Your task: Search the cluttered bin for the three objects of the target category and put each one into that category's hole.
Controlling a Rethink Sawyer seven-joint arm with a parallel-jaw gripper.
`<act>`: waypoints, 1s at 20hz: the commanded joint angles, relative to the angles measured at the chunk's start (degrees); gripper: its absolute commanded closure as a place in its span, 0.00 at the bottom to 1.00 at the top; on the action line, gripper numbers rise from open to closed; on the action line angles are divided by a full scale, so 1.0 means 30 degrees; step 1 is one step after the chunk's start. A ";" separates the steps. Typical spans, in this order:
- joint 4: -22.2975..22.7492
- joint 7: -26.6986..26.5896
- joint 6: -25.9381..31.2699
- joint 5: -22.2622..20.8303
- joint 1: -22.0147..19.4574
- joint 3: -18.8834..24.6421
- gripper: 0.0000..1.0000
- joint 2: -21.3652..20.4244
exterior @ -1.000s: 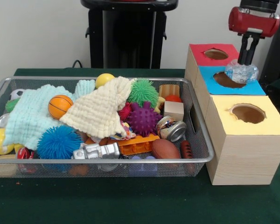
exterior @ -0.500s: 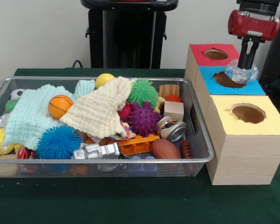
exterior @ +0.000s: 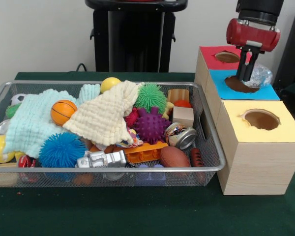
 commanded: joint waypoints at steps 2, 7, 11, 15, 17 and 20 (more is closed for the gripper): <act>-0.0942 0.2264 -0.0668 -0.1168 -0.0802 0.0927 1.00 0.0982; -0.1188 0.2269 -0.0784 -0.1448 -0.0800 0.0742 1.00 0.1128; -0.1488 0.2175 0.0596 -0.1469 -0.0354 0.0102 1.00 0.0438; -0.1954 0.1916 0.2715 -0.1512 0.0163 -0.0773 1.00 -0.0608; -0.2162 0.1786 0.3625 -0.1564 0.0387 -0.1192 1.00 -0.1082; -0.2294 0.1866 0.4156 -0.1622 0.0812 -0.1670 1.00 -0.1367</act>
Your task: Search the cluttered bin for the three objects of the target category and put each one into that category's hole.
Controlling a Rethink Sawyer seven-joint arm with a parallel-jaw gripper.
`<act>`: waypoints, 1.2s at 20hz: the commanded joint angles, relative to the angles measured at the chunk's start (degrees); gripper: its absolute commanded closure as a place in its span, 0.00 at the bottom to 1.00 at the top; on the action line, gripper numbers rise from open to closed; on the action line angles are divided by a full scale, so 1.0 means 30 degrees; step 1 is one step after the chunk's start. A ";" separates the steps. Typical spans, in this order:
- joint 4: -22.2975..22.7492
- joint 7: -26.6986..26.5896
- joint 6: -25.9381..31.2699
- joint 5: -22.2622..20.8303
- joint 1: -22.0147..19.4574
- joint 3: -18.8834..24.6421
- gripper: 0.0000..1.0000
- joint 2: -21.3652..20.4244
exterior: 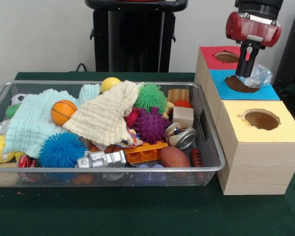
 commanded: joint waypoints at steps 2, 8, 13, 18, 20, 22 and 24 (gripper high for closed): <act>-0.1350 0.1956 0.3604 -0.0809 0.0458 -0.0672 1.00 -0.0976; -0.0383 0.3233 0.3795 -0.0139 0.0884 -0.0139 1.00 -0.0881; 0.0194 0.4142 0.3988 0.0630 0.1042 0.0640 1.00 -0.0765; 0.0971 0.4397 0.4255 0.1389 0.0396 0.2081 1.00 -0.1095; 0.1288 0.4465 0.4247 0.1632 0.0235 0.2436 1.00 -0.1181; 0.1722 0.4591 0.4149 0.1872 0.0114 0.2779 1.00 -0.1286; 0.2297 0.4707 0.3941 0.2159 -0.0124 0.3362 1.00 -0.1345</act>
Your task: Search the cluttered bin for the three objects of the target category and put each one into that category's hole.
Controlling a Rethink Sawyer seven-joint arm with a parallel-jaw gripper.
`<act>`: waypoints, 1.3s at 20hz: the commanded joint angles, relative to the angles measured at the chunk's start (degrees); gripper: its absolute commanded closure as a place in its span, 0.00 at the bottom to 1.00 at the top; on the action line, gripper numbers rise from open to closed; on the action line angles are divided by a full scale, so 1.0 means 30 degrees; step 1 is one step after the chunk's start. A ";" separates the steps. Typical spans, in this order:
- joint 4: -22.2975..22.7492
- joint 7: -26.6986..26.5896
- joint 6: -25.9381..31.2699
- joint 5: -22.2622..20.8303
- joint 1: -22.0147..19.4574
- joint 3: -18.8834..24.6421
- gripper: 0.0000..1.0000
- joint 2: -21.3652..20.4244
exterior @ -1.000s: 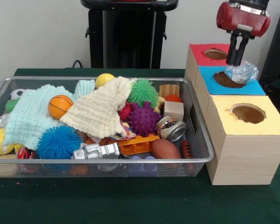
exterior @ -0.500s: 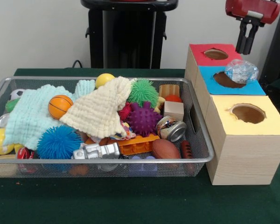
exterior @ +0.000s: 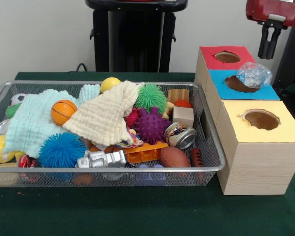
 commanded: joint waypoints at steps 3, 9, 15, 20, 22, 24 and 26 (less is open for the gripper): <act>0.2809 0.4707 0.2297 0.1735 -0.1267 0.3893 1.00 0.0021; 0.3415 0.5017 0.2179 0.2430 -0.1424 0.4656 1.00 0.0455; 0.3510 0.5229 0.2198 0.2925 -0.1291 0.4791 1.00 0.0890; 0.3664 0.5245 0.1735 0.3222 -0.1097 0.4990 1.00 0.1146; 0.3808 0.5230 0.1490 0.3301 -0.1068 0.5063 1.00 0.1136; 0.3833 0.5170 0.1201 0.3316 -0.1023 0.5075 1.00 0.1270; 0.3759 0.5078 0.0818 0.3260 -0.0994 0.5032 1.00 0.1508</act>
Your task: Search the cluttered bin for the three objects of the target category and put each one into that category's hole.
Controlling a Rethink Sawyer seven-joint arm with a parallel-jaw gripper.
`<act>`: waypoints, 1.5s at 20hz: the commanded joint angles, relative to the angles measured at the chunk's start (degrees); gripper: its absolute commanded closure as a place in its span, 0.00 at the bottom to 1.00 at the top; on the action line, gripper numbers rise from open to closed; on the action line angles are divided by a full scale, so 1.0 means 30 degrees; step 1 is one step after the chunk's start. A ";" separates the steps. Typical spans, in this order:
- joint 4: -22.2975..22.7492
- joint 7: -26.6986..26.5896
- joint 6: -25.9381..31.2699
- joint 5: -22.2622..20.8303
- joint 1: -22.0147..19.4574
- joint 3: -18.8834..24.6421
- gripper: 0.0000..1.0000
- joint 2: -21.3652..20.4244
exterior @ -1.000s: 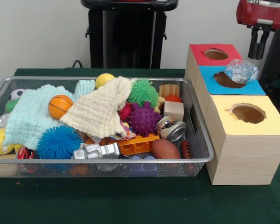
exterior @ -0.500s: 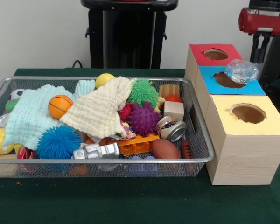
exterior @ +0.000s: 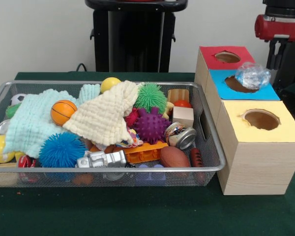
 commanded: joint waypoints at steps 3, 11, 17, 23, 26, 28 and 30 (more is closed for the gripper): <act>0.0940 0.4800 0.0335 0.0622 -0.0190 0.1134 1.00 0.1564; 0.0311 0.4557 0.0356 0.0296 0.0773 -0.0490 1.00 0.1502; 0.0720 0.4536 -0.0075 0.0359 0.0386 0.0038 1.00 0.1287; -0.0276 0.4254 0.0948 0.0325 0.0563 -0.0659 1.00 0.1168; -0.0948 0.3907 0.1383 0.0112 0.0611 -0.1209 1.00 0.1170; -0.1455 0.3792 0.2004 0.0027 0.0764 -0.1665 1.00 0.1132; -0.2052 0.3728 0.2799 -0.0102 0.1019 -0.2247 1.00 0.1068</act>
